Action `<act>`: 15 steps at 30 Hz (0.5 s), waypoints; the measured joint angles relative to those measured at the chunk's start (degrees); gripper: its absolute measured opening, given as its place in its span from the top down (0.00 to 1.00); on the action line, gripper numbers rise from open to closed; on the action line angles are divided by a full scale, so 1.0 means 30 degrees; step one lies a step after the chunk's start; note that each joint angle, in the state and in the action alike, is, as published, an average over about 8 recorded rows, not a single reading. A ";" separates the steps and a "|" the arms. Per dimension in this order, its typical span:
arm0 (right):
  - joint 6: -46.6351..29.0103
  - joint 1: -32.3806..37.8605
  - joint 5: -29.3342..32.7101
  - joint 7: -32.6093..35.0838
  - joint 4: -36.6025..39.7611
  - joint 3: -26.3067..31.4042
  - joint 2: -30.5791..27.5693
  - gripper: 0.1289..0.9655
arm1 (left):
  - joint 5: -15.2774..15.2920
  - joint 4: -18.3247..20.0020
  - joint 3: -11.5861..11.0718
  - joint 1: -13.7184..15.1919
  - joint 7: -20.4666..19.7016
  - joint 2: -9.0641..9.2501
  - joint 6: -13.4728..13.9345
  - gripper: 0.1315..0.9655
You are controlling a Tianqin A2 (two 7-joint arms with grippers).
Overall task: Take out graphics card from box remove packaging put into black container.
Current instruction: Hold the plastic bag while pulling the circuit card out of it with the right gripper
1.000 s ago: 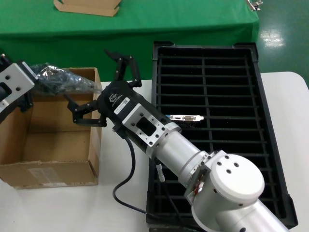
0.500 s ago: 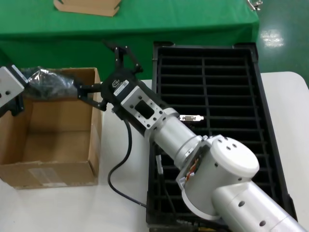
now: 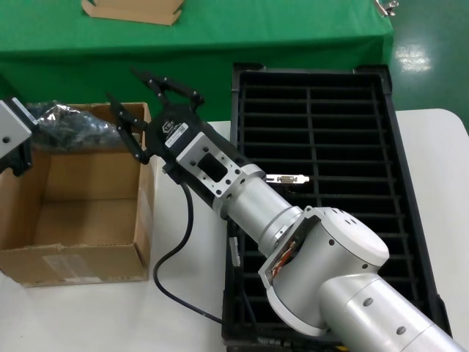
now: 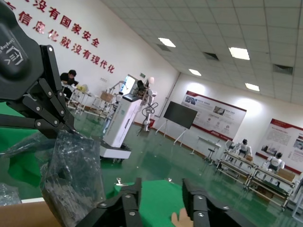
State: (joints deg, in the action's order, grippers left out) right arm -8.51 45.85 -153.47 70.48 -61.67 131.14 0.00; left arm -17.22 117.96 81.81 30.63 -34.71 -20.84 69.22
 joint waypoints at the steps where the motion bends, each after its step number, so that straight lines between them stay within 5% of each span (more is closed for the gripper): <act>1: -0.0036 -0.0060 0.0050 -0.0008 -0.0065 -0.0031 0.0000 0.68 | 0.0045 -0.0014 -0.0030 0.0016 -0.0027 0.0014 0.0000 0.99; 15: -0.0818 -0.1200 0.4227 -0.3233 -0.0770 -0.0656 -0.0001 0.90 | 0.0430 -0.0531 -0.0186 0.0748 -0.0228 0.0307 -0.0345 0.99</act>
State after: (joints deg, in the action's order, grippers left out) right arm -10.96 42.24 -140.79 60.78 -63.98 129.17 -0.01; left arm -15.93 116.36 81.25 32.87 -35.39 -19.92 68.18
